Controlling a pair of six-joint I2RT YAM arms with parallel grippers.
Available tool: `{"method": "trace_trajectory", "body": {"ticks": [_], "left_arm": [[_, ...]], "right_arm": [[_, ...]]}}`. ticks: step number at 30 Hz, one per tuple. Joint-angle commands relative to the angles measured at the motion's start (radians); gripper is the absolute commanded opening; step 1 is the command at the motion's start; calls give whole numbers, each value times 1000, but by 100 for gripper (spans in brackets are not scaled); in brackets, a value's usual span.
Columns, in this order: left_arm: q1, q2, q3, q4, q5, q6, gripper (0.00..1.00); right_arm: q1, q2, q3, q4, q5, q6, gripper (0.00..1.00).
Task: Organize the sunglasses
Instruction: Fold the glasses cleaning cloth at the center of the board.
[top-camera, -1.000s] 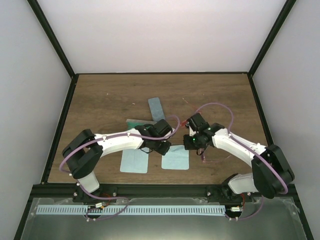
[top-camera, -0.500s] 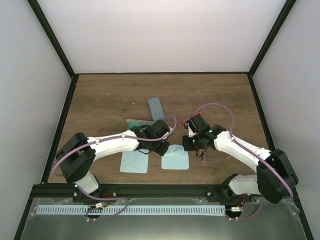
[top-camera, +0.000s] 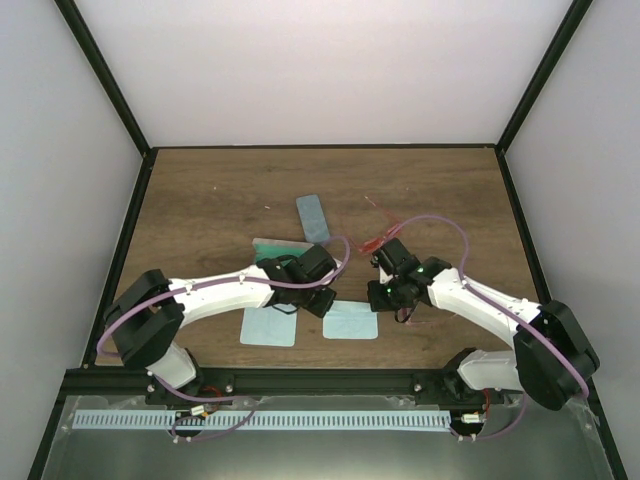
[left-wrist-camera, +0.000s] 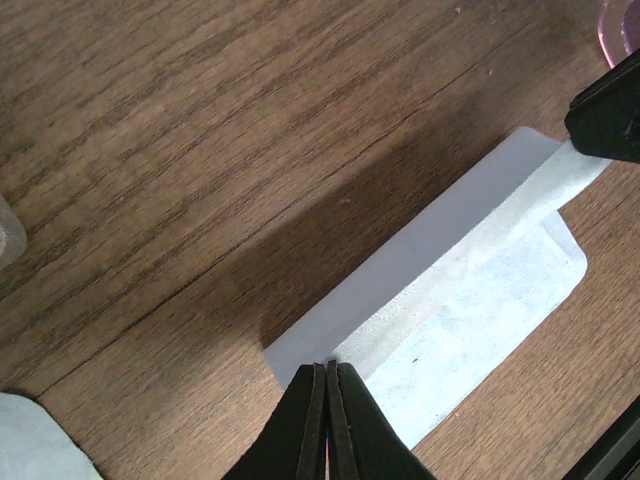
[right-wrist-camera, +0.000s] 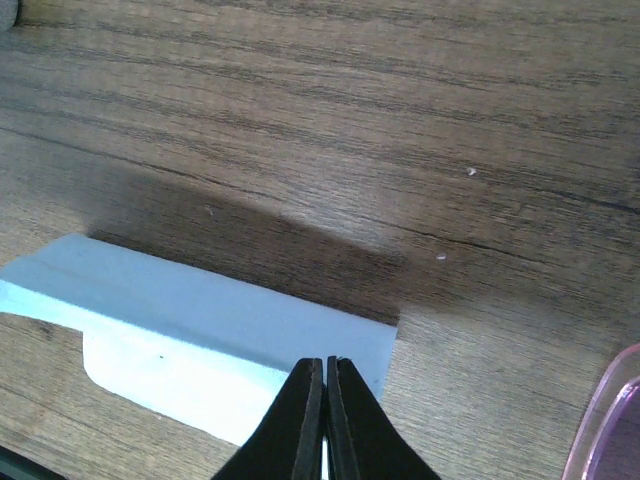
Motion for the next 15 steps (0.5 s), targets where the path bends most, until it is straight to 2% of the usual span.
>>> {"method": "trace_trajectory", "body": {"ticks": [1, 15], "left_arm": [[-7, -1, -13, 8, 7, 2, 4], [-26, 10, -23, 22, 16, -6, 4]], "right_arm": [[9, -5, -1, 2, 14, 19, 3], [19, -33, -27, -6, -2, 38, 2]]}}
